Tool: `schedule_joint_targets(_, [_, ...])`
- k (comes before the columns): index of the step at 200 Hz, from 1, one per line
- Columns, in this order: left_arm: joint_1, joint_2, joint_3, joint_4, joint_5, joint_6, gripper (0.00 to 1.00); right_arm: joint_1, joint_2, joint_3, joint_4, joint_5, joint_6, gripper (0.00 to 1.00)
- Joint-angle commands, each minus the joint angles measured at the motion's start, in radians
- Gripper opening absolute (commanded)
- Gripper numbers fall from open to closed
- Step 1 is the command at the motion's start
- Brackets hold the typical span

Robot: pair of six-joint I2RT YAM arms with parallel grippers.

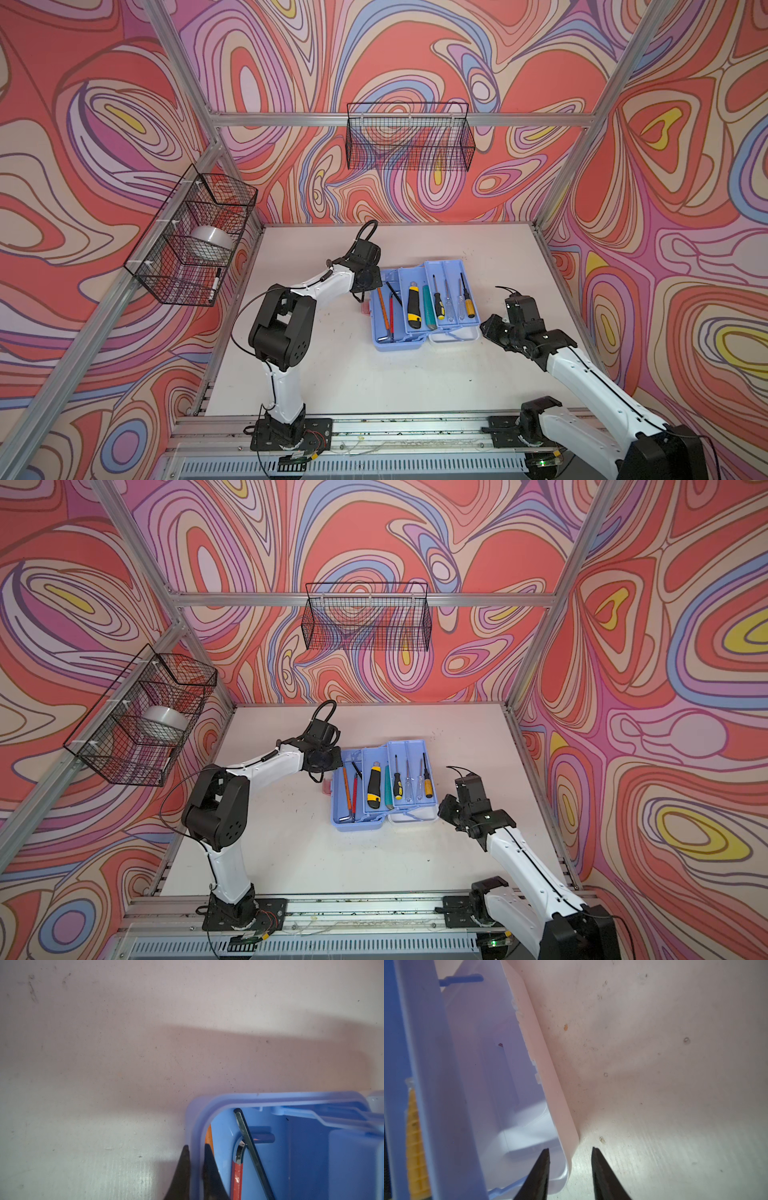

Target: Pack the tool kit

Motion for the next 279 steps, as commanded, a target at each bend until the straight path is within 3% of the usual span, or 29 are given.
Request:
schedule_joint_targets(1, [0.017, 0.003, -0.010, 0.006, -0.010, -0.004, 0.00, -0.004, -0.013, -0.037, 0.071, -0.048, 0.042, 0.35])
schedule_joint_targets(187, [0.018, 0.016, -0.013, 0.013, 0.019, -0.020, 0.00, -0.004, 0.093, -0.118, 0.269, -0.066, 0.047, 0.21])
schedule_joint_targets(211, [0.017, 0.018, -0.015, 0.015, 0.026, -0.025, 0.00, -0.004, 0.120, -0.113, 0.281, -0.068, 0.041, 0.17])
schedule_joint_targets(240, [0.017, 0.017, -0.018, 0.021, 0.033, -0.030, 0.00, -0.003, 0.107, -0.112, 0.276, -0.056, 0.040, 0.00])
schedule_joint_targets(279, [0.013, 0.010, -0.019, 0.026, 0.051, -0.036, 0.00, -0.003, 0.040, -0.078, 0.205, 0.001, 0.015, 0.00])
